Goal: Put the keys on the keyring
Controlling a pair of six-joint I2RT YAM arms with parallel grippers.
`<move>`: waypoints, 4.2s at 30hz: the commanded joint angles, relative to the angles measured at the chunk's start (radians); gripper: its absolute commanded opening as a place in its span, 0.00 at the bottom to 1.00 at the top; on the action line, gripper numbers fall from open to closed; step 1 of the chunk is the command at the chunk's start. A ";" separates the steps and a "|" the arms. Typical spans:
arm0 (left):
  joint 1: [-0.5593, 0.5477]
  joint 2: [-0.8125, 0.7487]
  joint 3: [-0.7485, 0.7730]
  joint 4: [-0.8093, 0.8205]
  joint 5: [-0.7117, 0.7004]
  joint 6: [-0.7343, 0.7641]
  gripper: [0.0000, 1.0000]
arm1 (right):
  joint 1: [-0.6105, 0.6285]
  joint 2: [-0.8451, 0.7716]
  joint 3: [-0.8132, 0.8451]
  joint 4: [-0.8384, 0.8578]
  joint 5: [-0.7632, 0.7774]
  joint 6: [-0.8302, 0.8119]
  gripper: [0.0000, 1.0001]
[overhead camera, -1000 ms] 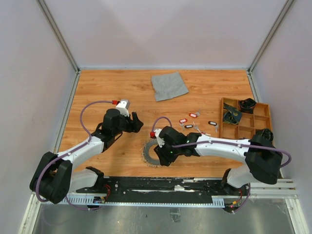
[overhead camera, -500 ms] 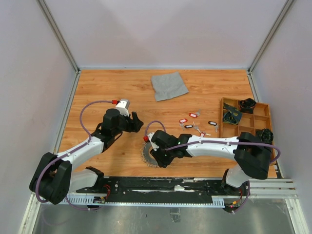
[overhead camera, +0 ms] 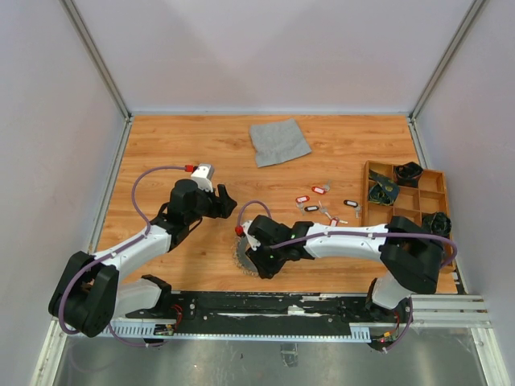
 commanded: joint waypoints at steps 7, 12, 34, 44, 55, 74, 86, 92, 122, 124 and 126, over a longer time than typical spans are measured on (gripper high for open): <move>0.007 0.003 0.007 0.038 0.011 0.017 0.69 | 0.013 0.038 0.016 0.064 -0.087 0.026 0.32; 0.007 0.009 0.010 0.039 0.012 0.017 0.69 | 0.012 0.054 0.021 0.092 -0.107 0.027 0.32; 0.007 0.003 0.011 0.036 0.016 0.019 0.69 | 0.013 0.093 0.069 0.024 0.024 0.050 0.31; 0.007 -0.008 0.009 0.035 0.017 0.020 0.69 | 0.023 0.109 0.075 0.016 0.035 0.061 0.27; 0.007 -0.015 0.006 0.037 0.019 0.019 0.69 | 0.036 0.117 0.092 -0.015 0.074 0.053 0.13; -0.055 -0.155 0.033 -0.058 0.002 0.027 0.68 | -0.018 -0.105 -0.010 0.070 0.004 0.087 0.01; -0.112 -0.294 0.074 -0.102 0.127 0.053 0.68 | -0.091 -0.422 -0.090 0.083 0.000 -0.056 0.01; -0.146 -0.355 0.165 -0.139 0.212 0.082 0.68 | -0.091 -0.617 -0.095 0.120 0.111 -0.235 0.01; -0.224 -0.361 0.609 -0.292 0.367 0.199 0.63 | -0.090 -0.841 -0.182 1.007 -0.069 -0.677 0.00; -0.224 -0.364 0.615 -0.286 0.368 0.188 0.62 | -0.089 -0.833 -0.183 1.049 -0.074 -0.653 0.00; -0.224 -0.367 0.618 -0.274 0.377 0.172 0.61 | -0.090 -0.822 -0.183 1.092 -0.085 -0.627 0.00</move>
